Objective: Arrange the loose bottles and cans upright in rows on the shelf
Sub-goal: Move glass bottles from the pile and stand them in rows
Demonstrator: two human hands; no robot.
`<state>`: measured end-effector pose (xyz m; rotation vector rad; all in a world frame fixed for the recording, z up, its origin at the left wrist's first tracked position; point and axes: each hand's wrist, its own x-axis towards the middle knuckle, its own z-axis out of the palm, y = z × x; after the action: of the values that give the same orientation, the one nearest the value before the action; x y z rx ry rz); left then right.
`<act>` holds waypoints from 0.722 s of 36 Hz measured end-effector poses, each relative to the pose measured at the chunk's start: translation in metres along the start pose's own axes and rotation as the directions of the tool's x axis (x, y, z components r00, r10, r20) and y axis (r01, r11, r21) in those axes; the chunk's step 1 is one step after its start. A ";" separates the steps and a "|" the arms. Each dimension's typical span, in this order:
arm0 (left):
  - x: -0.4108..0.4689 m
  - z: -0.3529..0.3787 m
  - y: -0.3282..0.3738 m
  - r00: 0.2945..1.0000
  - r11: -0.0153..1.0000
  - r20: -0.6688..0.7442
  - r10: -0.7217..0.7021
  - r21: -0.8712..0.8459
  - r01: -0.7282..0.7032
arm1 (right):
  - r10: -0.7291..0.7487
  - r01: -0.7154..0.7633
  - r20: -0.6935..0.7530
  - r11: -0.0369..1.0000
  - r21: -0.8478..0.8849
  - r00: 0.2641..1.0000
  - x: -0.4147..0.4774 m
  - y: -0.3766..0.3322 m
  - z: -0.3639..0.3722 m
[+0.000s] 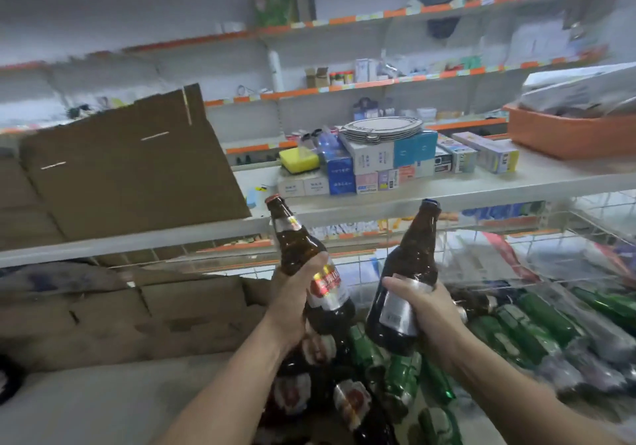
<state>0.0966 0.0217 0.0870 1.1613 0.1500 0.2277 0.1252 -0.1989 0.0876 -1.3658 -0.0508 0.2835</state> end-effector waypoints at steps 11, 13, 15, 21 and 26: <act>-0.100 -0.151 0.103 0.988 0.874 -0.145 0.058 0.486 0.020 | -0.155 0.242 0.266 0.911 -0.334 0.951 -0.046 0.004 0.138; -0.127 -0.178 0.118 0.966 0.866 -0.198 0.164 0.498 -0.045 | -0.145 0.236 0.286 0.920 -0.313 0.947 -0.055 0.021 0.176; -0.155 -0.207 0.130 0.941 0.853 -0.248 0.231 0.517 -0.073 | -0.140 0.229 0.287 0.924 -0.307 0.948 -0.064 0.037 0.216; -0.240 -0.313 0.170 0.848 0.838 -0.415 0.329 0.542 -0.060 | -0.075 0.175 0.357 0.950 -0.257 0.931 -0.103 0.080 0.347; -0.298 -0.393 0.195 0.751 0.871 -0.567 0.338 0.492 -0.021 | -0.086 0.185 0.418 0.962 -0.202 0.904 -0.154 0.101 0.443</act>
<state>-0.3033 0.3700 0.1125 1.5381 0.7337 0.8105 -0.1293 0.2077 0.1013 -1.5126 -0.5428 0.4510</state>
